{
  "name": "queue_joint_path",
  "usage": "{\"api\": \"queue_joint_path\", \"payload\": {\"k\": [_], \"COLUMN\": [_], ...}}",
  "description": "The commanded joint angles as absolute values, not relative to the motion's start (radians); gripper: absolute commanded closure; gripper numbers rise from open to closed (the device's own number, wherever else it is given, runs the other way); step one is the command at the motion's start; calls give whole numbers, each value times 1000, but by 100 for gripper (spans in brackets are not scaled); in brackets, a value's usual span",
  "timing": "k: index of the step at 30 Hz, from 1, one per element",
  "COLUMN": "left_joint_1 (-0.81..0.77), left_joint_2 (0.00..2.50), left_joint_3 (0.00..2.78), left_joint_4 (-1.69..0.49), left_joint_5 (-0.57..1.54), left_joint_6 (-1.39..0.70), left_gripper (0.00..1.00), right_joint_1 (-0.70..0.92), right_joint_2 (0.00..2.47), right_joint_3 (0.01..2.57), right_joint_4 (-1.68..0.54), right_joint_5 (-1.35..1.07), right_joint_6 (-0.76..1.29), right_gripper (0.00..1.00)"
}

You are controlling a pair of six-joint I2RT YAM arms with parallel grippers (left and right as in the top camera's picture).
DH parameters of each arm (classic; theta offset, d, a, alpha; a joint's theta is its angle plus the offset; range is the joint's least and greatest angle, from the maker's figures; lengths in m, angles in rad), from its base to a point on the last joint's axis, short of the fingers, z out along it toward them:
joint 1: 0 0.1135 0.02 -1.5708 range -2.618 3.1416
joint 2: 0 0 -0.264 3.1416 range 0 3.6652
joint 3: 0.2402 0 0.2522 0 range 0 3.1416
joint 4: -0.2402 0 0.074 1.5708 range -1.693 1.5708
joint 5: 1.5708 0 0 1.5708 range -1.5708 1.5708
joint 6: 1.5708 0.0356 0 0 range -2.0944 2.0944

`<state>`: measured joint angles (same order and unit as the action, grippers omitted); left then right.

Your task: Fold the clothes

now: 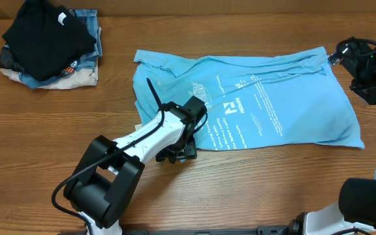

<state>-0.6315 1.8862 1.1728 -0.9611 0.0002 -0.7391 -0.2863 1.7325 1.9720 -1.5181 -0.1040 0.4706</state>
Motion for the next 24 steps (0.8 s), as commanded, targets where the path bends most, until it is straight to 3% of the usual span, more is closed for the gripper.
{"api": "queue_joint_path", "payload": {"k": [1, 6, 18, 21, 24], "left_joint_1": [-633, -627, -612, -607, -607], "left_joint_2": [1895, 1896, 1932, 1943, 1945], "left_joint_3": [1166, 1166, 1166, 1166, 1166], "left_joint_4": [-947, -931, -926, -926, -926], "left_joint_5": [-4, -3, 20, 27, 28], "left_joint_6": [-763, -764, -763, -763, -763], "left_gripper": [29, 30, 51, 65, 86], "right_joint_1": [-282, -282, -282, -282, -282], "right_joint_2": [1719, 1719, 1719, 1719, 1719], "right_joint_3": [1991, 1991, 1989, 1988, 1983], "right_joint_4": [-1512, -1512, -1517, -1517, -1516], "right_joint_5": [-86, -86, -60, -52, -37], "right_joint_6": [463, 463, 463, 464, 465], "right_gripper": [0, 0, 0, 0, 0]}}
